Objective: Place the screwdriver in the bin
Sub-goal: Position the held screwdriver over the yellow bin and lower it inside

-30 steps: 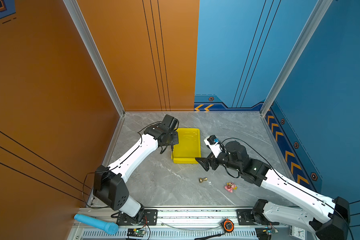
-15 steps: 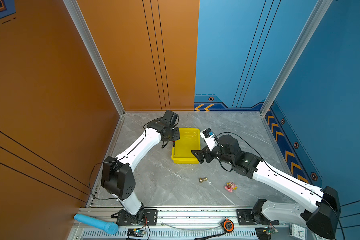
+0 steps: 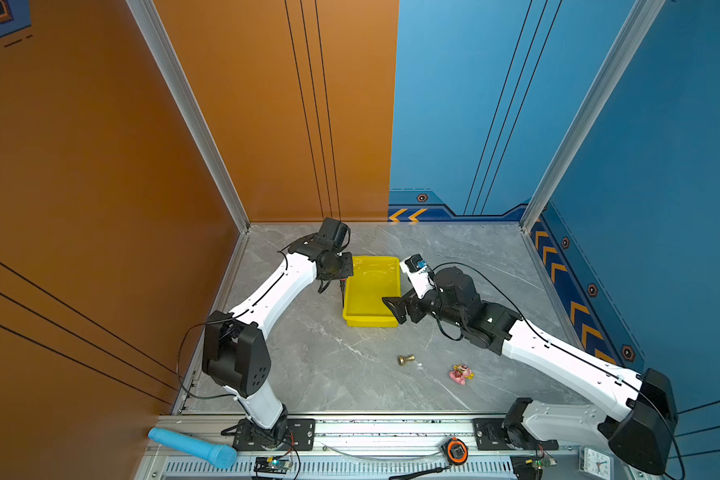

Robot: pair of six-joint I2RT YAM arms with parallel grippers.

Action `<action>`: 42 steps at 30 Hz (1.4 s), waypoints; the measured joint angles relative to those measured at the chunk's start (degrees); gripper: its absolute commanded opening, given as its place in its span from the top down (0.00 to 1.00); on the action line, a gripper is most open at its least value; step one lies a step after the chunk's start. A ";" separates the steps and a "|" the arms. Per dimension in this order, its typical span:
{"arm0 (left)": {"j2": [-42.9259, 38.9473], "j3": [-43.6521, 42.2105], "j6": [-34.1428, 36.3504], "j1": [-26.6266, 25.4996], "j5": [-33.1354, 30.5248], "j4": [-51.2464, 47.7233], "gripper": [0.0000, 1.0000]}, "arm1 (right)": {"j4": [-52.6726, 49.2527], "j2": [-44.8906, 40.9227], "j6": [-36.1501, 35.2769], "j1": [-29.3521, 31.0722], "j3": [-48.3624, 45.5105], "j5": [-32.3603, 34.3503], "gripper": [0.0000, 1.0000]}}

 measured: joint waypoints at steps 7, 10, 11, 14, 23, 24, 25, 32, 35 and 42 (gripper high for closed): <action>0.02 0.57 0.00 0.11 -0.02 -0.02 1.00 | 0.11 0.70 0.00 -0.85 0.00 -0.20 0.00; 0.61 2.12 0.00 0.20 -0.02 -0.04 1.00 | 0.11 0.72 0.00 -1.11 0.00 -0.22 0.00; 1.01 2.80 -0.02 0.20 -0.02 -0.02 1.00 | 0.11 0.72 0.00 -1.25 0.00 -0.22 0.00; 2.97 4.94 -0.02 0.20 -0.02 0.79 1.00 | 0.11 0.72 0.02 -1.57 0.00 -0.22 0.00; 12.90 12.74 -0.07 -0.87 -0.07 1.42 1.00 | 0.11 0.72 0.00 -2.32 0.00 -0.07 0.00; 13.81 13.29 -0.11 -1.20 -0.07 1.62 1.00 | 0.11 0.72 0.00 -2.49 0.00 0.00 0.00; 14.82 13.88 -0.31 -1.62 -0.07 1.70 1.00 | 0.11 0.72 0.00 -2.64 0.00 0.02 0.00; 21.27 16.96 -2.58 -4.42 -0.07 2.10 1.00 | 0.13 0.59 0.00 -4.22 -0.44 0.07 0.00; 23.96 17.90 -3.32 -5.22 -0.07 2.12 1.00 | 0.13 0.37 0.00 -4.94 -1.29 0.04 0.00; 28.41 18.64 -4.68 -6.12 -0.07 2.10 1.00 | 0.11 -0.04 0.00 -7.28 -2.54 0.00 0.00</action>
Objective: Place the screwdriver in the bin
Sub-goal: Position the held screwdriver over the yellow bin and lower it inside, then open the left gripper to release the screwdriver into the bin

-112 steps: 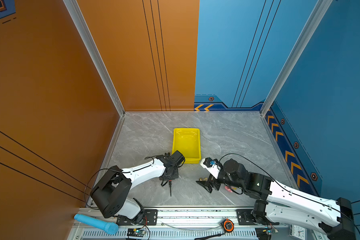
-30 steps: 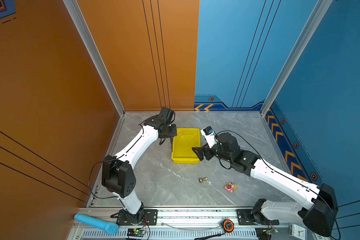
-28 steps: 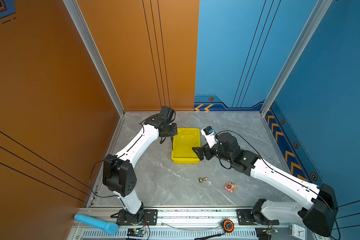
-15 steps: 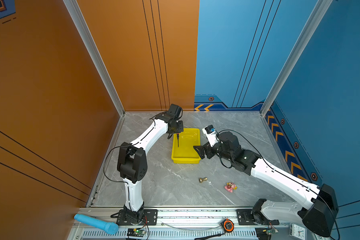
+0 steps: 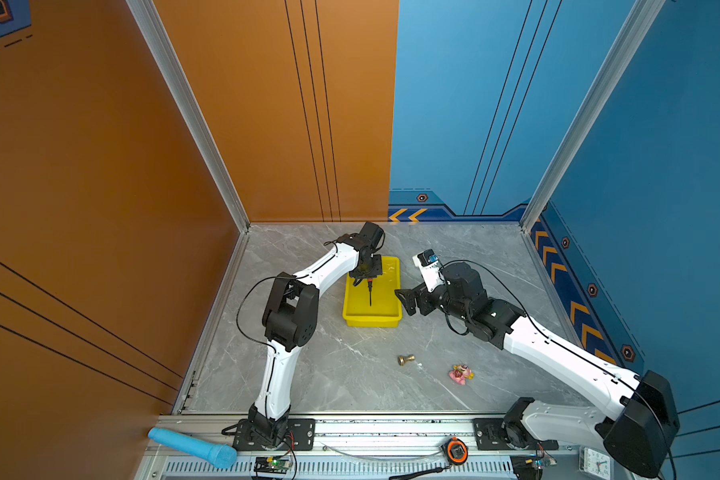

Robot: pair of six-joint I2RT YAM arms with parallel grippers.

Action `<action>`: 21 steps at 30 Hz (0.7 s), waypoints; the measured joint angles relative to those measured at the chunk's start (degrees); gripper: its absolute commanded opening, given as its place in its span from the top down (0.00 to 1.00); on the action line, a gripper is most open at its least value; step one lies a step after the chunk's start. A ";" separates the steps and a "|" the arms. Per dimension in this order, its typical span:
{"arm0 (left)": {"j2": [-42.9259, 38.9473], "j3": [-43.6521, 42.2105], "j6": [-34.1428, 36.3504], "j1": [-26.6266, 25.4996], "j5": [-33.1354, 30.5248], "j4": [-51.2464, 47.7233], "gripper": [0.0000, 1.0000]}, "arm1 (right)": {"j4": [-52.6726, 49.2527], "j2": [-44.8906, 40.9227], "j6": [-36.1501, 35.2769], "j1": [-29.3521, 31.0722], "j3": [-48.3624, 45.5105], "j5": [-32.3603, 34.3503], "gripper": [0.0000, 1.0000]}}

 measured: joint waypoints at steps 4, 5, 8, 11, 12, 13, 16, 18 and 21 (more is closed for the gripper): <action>1.53 0.52 -0.83 -0.22 -0.07 0.04 1.00 | 0.00 -0.02 0.00 -1.03 -0.15 -0.04 0.00; 1.79 0.57 -1.03 -0.26 -0.09 0.07 1.00 | 0.00 -0.02 0.00 -1.05 -0.17 -0.07 0.00; 2.86 0.63 -1.66 -0.59 -0.33 0.07 1.00 | 0.02 -0.02 0.00 -1.36 -0.57 -0.24 0.00; 4.55 1.31 -2.08 -0.74 -0.48 0.02 1.00 | 0.00 -0.02 0.02 -1.64 -0.94 -0.48 0.00; 5.05 1.55 -2.10 -0.74 -0.48 0.11 1.00 | 0.02 -0.04 0.02 -1.68 -1.03 -0.48 0.00; 5.64 1.79 -2.12 -0.79 -0.50 0.13 1.00 | 0.02 -0.11 0.02 -1.68 -1.09 -0.52 0.00; 6.51 2.12 -2.32 -0.79 -0.48 0.07 1.00 | 0.04 -0.66 0.22 -1.70 -1.46 -0.70 0.00; 6.62 2.21 -2.51 -0.85 -0.52 0.07 1.00 | 0.04 -1.07 0.48 -1.70 -1.79 -0.70 0.00; 6.64 2.45 -2.78 -1.09 -0.94 -0.02 1.00 | 0.09 -1.55 0.68 -1.70 -2.12 -0.74 0.00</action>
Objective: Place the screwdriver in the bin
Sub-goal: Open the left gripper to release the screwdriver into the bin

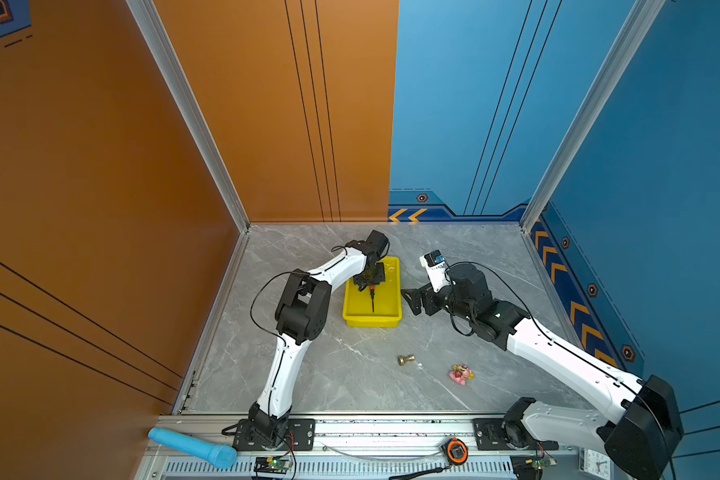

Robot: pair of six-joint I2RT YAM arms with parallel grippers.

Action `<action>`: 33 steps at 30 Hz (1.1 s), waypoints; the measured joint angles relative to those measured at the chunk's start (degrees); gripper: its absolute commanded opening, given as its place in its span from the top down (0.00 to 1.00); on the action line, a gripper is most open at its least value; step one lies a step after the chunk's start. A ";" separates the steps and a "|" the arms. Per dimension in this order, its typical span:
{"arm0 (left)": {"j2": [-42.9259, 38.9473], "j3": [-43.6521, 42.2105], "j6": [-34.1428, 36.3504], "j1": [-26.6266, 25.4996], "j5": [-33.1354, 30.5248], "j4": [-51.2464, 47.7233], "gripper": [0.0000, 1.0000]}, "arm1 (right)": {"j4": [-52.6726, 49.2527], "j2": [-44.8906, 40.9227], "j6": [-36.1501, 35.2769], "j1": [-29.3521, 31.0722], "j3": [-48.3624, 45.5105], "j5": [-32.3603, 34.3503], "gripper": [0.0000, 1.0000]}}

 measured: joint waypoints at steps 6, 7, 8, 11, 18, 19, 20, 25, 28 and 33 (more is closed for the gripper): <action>0.63 0.00 -0.35 -0.55 -0.94 -0.04 0.95 | 0.33 -1.36 0.44 -0.09 -1.20 0.07 0.00; 0.92 0.00 -0.37 -0.61 -1.07 -0.02 0.93 | 0.35 -1.62 0.44 -0.09 -1.40 0.09 0.00; 0.96 0.04 -0.37 -0.66 -1.29 -0.02 0.92 | 0.35 -1.79 0.46 -0.09 -1.53 0.11 0.00; 1.01 0.20 -0.39 -0.83 -1.60 0.00 0.89 | 0.37 -2.27 0.87 -0.09 -1.77 0.31 0.00; 1.01 0.20 -0.66 -1.36 -2.78 -0.02 0.82 | 0.39 -4.44 1.31 -0.37 -2.71 1.62 0.00; 1.01 0.20 -0.79 -1.40 -2.86 0.00 0.81 | 0.39 -4.76 1.31 -0.37 -2.75 1.90 0.00; 1.01 0.20 -0.83 -1.42 -2.97 0.00 0.79 | 0.39 -5.05 1.31 -0.42 -2.80 2.16 0.00; 1.01 0.22 -1.46 -1.51 -3.21 0.02 0.64 | 0.37 -6.45 1.31 -0.74 -2.97 2.60 0.00; 1.01 0.26 -1.75 -1.51 -3.32 0.00 0.59 | 0.37 -7.39 1.31 -0.74 -3.32 3.28 0.00; 0.81 0.33 -1.79 -1.51 -3.50 -0.20 0.46 | 0.37 -8.72 1.31 -0.74 -3.85 3.80 0.00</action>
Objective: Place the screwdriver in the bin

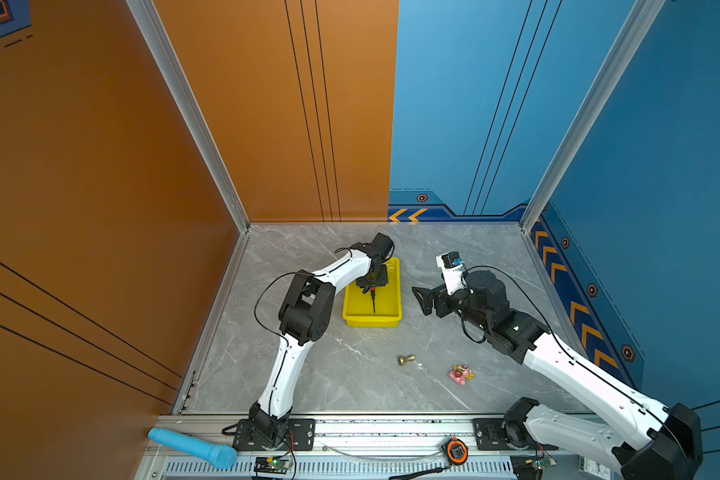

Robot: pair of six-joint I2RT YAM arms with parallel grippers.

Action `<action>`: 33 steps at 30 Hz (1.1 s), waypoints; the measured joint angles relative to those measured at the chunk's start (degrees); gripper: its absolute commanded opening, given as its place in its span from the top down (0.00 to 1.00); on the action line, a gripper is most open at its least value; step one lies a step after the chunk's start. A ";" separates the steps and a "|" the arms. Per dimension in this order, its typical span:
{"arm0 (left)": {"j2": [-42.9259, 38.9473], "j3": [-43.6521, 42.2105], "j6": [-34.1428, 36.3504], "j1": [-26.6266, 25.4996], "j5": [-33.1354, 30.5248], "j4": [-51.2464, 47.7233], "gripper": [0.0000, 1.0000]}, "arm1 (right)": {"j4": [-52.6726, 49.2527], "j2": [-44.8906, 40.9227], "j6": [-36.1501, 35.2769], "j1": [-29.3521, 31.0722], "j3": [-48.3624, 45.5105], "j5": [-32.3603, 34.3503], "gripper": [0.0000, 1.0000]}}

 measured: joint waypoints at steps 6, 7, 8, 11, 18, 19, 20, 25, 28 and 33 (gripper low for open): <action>-3.80 -0.09 1.03 -0.02 -0.17 -1.49 0.29 | -0.07 -1.97 0.00 -0.07 -0.44 0.00 0.00; -5.27 -0.35 1.38 -0.09 -0.24 -1.51 0.28 | -0.04 -2.36 0.00 -0.11 -0.46 0.02 0.00; -7.37 -0.94 1.75 -0.22 -0.52 -1.51 0.26 | -0.04 -2.91 0.00 -0.17 -0.55 0.00 0.00; -15.34 -4.17 2.93 -1.33 -2.73 -1.57 0.18 | -0.11 -4.55 -0.02 -0.33 -1.03 0.02 0.00; -34.34 -15.21 2.97 -8.04 -9.77 -1.07 0.07 | -3.15 -7.96 -0.04 -0.74 -1.36 0.00 0.00; -36.30 -17.20 2.49 -9.11 -10.78 -1.16 0.06 | -3.78 -8.63 -0.04 -0.74 -1.42 0.00 0.00; -38.03 -19.32 1.97 -10.38 -11.76 -1.16 0.04 | -4.44 -9.42 -0.04 -0.74 -1.51 0.00 0.00; -44.59 -29.14 -1.55 -16.31 -16.52 -1.70 0.02 | -7.41 -14.21 0.31 -0.85 -3.21 0.00 0.00; -49.66 -35.04 -3.52 -18.86 -18.21 -2.03 0.02 | -9.70 -17.55 0.90 -0.96 -4.96 0.11 0.00; -59.54 -42.64 -4.61 -19.02 -20.52 -2.45 0.02 | -13.88 -21.55 1.70 -1.07 -5.40 1.97 0.00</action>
